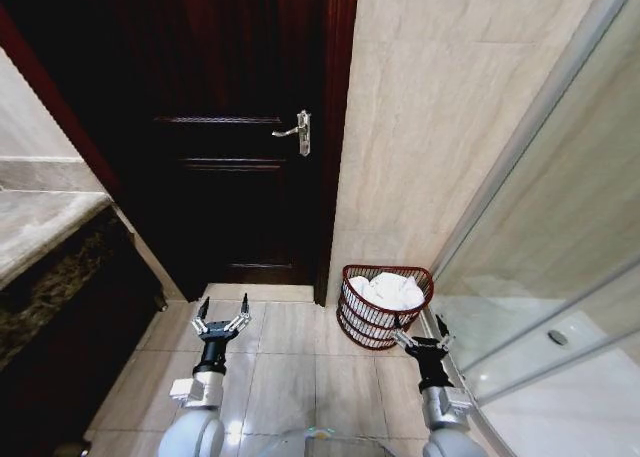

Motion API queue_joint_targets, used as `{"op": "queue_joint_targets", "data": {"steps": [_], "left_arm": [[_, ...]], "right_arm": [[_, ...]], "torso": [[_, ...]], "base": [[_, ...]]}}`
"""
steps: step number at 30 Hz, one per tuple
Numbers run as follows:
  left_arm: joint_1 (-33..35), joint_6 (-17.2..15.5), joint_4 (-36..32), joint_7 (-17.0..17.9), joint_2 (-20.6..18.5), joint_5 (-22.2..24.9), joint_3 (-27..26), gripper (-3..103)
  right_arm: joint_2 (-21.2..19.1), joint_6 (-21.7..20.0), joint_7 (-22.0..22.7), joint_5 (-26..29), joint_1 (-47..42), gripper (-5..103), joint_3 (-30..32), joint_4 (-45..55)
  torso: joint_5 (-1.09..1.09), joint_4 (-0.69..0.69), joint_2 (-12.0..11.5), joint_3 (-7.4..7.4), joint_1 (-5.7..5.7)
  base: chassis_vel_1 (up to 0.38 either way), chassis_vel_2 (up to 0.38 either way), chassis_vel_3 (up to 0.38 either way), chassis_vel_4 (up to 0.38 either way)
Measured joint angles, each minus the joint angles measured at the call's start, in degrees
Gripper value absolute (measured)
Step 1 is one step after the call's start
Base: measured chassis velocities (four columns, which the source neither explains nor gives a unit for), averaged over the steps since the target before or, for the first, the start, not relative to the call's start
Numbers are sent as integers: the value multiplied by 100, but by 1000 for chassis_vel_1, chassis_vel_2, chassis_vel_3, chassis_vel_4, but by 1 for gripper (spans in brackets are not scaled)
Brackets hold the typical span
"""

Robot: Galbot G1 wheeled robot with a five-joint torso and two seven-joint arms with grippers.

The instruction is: Discard the used towel into the hamper.

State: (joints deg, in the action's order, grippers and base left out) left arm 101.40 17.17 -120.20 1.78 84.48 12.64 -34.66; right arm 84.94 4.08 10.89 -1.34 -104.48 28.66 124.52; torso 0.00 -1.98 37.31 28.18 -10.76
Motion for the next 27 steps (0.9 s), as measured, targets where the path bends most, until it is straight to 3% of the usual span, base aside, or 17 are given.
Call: {"op": "queue_joint_targets", "data": {"steps": [27], "left_arm": [[-29,-153,55,18,48,-116,39,100]], "right_arm": [[-24,88,5,-20,-14,100,-38,-98]], "torso": [[0,-1,0,0,0]], "base": [[4,3,-3,-2]]}}
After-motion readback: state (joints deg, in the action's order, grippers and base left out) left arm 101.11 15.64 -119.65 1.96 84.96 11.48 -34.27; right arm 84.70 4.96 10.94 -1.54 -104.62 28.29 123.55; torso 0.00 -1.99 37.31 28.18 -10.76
